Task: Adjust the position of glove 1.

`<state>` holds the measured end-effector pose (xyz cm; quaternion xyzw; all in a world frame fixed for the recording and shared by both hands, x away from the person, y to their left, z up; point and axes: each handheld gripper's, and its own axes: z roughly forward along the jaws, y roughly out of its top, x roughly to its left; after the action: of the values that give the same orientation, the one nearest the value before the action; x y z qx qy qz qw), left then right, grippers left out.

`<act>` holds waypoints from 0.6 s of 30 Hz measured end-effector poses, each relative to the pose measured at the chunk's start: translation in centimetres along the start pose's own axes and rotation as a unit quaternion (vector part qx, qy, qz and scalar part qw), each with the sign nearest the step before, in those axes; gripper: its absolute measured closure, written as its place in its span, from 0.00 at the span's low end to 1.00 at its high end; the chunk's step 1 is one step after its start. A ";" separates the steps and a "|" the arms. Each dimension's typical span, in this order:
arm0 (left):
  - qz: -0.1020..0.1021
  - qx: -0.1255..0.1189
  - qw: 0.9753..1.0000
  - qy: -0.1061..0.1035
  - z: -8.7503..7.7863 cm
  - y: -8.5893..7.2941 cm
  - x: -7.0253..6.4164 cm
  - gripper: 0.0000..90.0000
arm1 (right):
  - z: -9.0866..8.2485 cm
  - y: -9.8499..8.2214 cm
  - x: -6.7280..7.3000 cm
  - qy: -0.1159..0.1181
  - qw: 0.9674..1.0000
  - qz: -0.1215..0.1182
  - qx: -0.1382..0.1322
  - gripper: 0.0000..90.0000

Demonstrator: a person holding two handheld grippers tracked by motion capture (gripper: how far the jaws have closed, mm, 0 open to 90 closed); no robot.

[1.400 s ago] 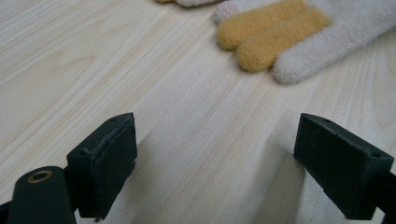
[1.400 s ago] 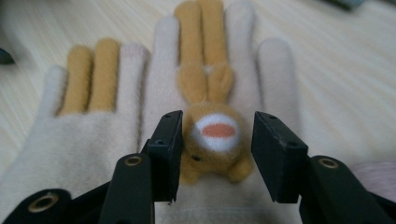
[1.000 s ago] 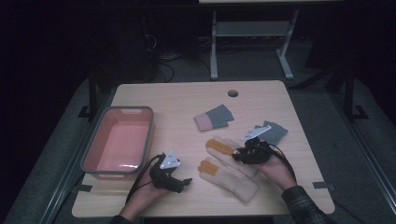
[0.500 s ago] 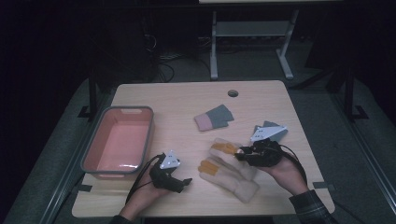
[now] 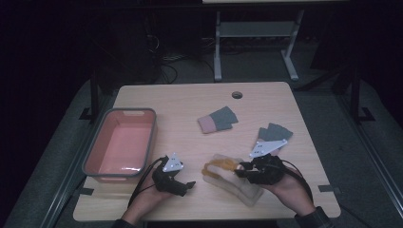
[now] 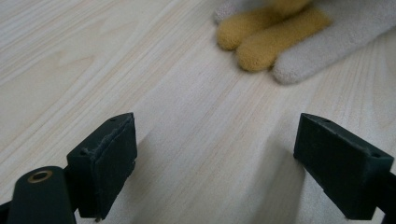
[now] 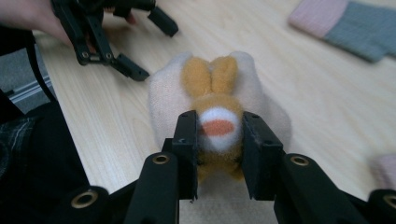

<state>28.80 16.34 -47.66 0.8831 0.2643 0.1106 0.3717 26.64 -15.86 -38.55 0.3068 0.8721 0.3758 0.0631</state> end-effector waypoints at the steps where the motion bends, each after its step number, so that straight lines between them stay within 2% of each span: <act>1: 0.000 0.000 1.000 0.000 0.0 0.0 0.0 0.14 | 0.0 0.0 0.0 0.000 1.000 0.000 0.000 0.77; 3: 0.000 0.000 1.000 0.000 0.0 0.0 0.0 0.14 | 1.6 -0.2 0.1 0.005 1.000 -0.002 0.015 0.77; 8: -0.002 -0.002 1.000 0.000 0.0 0.0 0.0 0.14 | 2.6 -0.3 0.3 0.010 1.000 -0.008 0.022 0.77; 16: -0.002 -0.004 1.000 0.001 0.1 0.0 0.0 0.14 | 4.5 -1.0 0.6 0.012 0.998 -0.011 0.064 0.76; 17: -0.003 -0.004 1.000 0.001 0.1 0.0 0.0 0.14 | 4.5 -0.9 0.6 0.010 0.998 -0.012 0.064 0.75; 18: -0.002 -0.002 1.000 0.001 0.0 0.0 0.0 0.14 | 4.6 -0.9 0.6 0.011 0.998 -0.012 0.065 0.67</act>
<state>28.78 16.31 -47.68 0.8817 0.2656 0.1113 0.3738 27.23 -13.13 -42.42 0.2954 0.8992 0.3206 0.0382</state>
